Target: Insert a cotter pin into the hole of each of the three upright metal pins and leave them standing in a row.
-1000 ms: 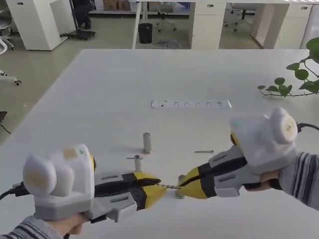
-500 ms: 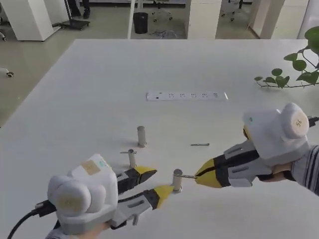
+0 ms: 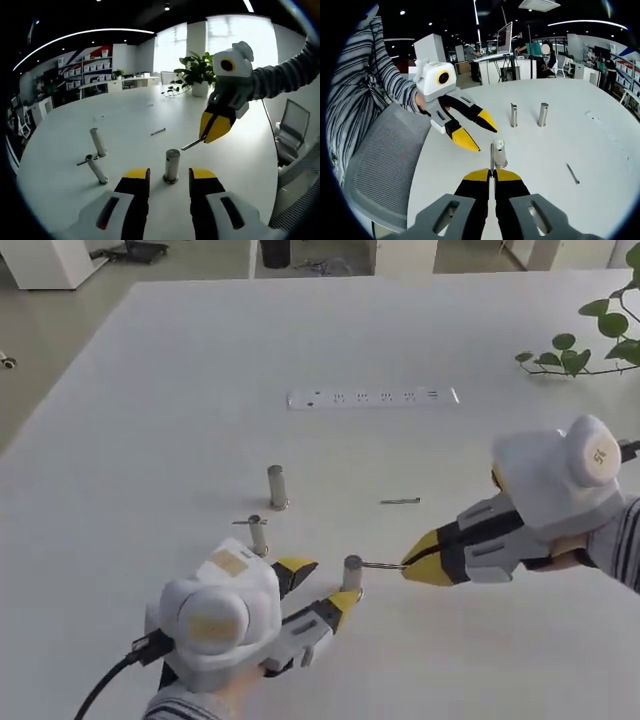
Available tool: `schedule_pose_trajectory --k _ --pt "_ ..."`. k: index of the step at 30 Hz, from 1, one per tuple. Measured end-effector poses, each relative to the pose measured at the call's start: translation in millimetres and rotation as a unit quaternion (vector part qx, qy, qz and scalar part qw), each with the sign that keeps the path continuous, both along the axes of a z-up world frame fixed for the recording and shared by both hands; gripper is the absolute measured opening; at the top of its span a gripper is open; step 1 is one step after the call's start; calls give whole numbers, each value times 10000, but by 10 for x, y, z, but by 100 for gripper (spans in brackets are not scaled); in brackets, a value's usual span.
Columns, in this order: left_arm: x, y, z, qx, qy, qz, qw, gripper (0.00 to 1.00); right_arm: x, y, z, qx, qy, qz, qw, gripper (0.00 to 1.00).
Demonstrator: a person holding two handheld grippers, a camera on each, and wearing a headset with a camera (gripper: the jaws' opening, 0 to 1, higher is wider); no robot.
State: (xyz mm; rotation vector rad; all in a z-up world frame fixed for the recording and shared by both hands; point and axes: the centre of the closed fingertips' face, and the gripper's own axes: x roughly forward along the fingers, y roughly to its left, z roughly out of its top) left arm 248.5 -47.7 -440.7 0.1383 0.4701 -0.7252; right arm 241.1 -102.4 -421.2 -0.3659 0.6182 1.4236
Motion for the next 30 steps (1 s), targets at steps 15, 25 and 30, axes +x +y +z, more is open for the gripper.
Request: schedule_pose_trajectory --k 15,25,30 --pt "162 -183 -226 404 109 142 9990 26 105 -120 -149 -73 25 38 10000 0" --pt "206 -231 -317 355 295 344 9983 19 131 -105 -141 -24 -20 169 9999 0" --pt "202 -253 -341 399 320 307 9982 16 144 -81 -139 3 -32 200 9998 0"
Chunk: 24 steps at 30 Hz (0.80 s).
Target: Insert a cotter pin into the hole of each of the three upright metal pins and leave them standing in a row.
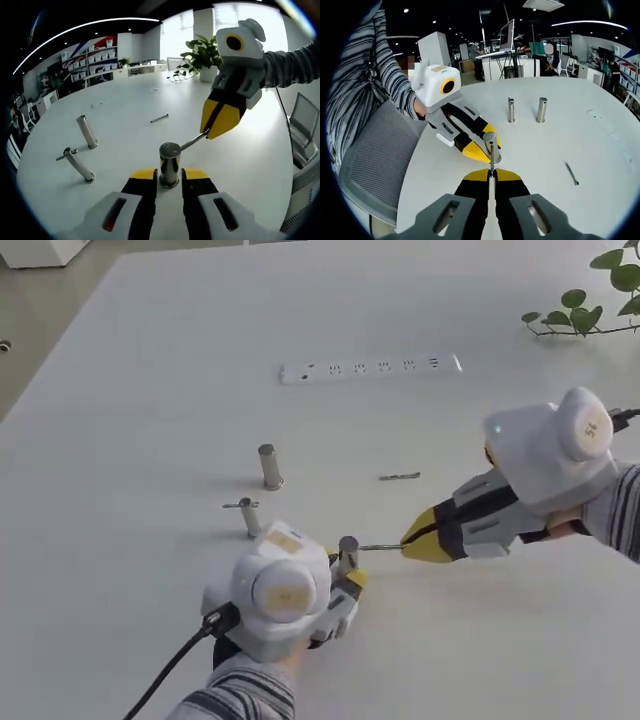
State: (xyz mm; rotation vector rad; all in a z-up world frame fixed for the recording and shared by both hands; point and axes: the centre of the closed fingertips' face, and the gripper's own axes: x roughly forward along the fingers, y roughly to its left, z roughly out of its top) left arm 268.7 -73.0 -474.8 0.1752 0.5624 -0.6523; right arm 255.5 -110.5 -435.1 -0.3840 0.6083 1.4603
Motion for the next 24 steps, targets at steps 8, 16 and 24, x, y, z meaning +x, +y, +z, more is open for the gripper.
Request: schedule_pose_trajectory --k 8,16,24 --pt "22 -8 -15 7 0 -44 10000 10 17 0 29 -9 -31 37 10000 0" --pt "18 -5 -26 -20 32 -22 10000 10 18 18 54 5 -50 47 10000 0" --pt "12 2 -25 -39 60 -48 10000 10 22 -17 80 23 -79 2 10000 0"
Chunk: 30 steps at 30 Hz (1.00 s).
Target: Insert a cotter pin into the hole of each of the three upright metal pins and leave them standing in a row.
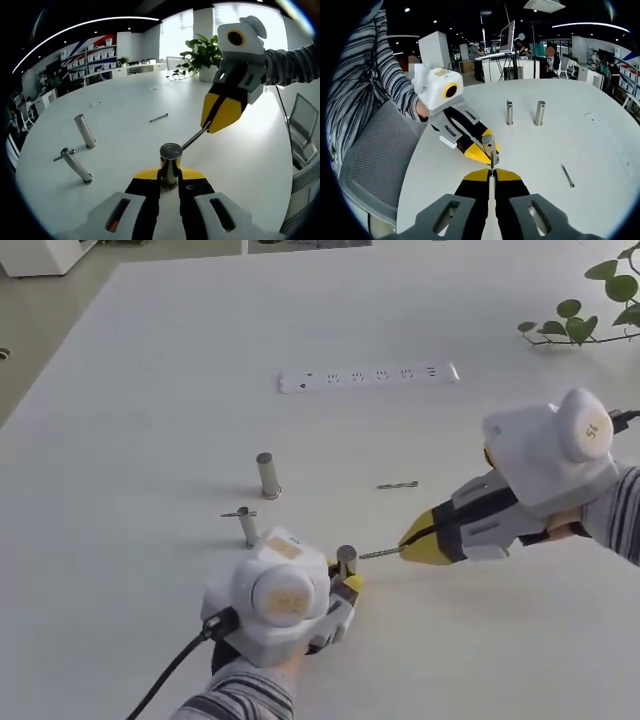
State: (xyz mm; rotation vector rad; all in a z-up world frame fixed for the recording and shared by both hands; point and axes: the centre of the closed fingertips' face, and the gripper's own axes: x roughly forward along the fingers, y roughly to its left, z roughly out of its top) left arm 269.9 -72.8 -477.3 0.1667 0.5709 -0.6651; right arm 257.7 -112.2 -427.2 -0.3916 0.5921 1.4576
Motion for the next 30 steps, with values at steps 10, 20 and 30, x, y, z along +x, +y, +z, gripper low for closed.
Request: schedule_pose_trajectory --k 10,20,30 --pt "-6 -2 4 65 -55 -408 9991 10 -14 17 45 222 63 -28 9997 0" --pt "-11 -5 6 40 -62 -616 9981 10 -22 51 68 343 62 -28 9994 0" --pt "-11 -14 6 55 -69 -785 9969 10 -24 49 33 398 65 -32 9992 0"
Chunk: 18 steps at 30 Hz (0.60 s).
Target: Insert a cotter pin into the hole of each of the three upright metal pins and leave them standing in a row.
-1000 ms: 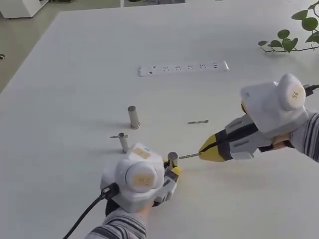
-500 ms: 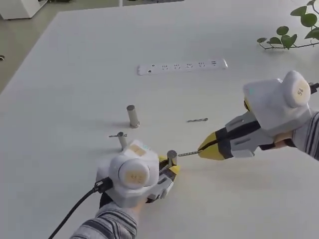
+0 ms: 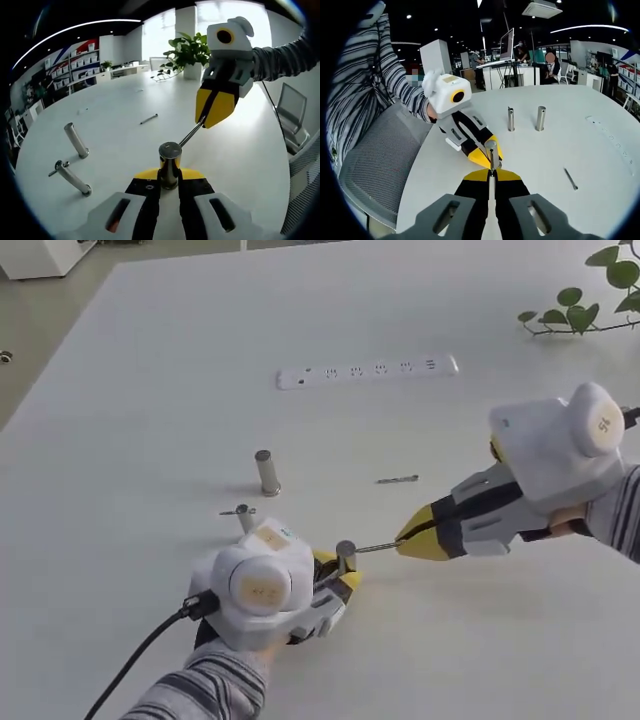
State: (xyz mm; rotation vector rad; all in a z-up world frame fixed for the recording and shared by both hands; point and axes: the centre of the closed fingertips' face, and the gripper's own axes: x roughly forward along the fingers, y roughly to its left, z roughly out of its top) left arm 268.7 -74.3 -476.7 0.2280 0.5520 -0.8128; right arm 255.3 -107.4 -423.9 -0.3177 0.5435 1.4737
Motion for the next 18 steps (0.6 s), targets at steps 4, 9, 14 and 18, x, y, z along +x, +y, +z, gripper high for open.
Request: schedule_pose_trajectory --k 4,9,14,18 --pt "3 -3 -3 -1 6 4 10000 10 13 6 25 113 40 -6 9999 0" --pt "11 -6 -10 10 4 -26 10000 10 22 30 6 131 27 -24 9999 0" --pt "14 -5 -9 12 6 -20 10000 10 13 41 -20 110 44 -16 9999 0" --pt "14 -7 -11 5 -7 9 10000 10 4 51 -34 74 25 6 10000 0"
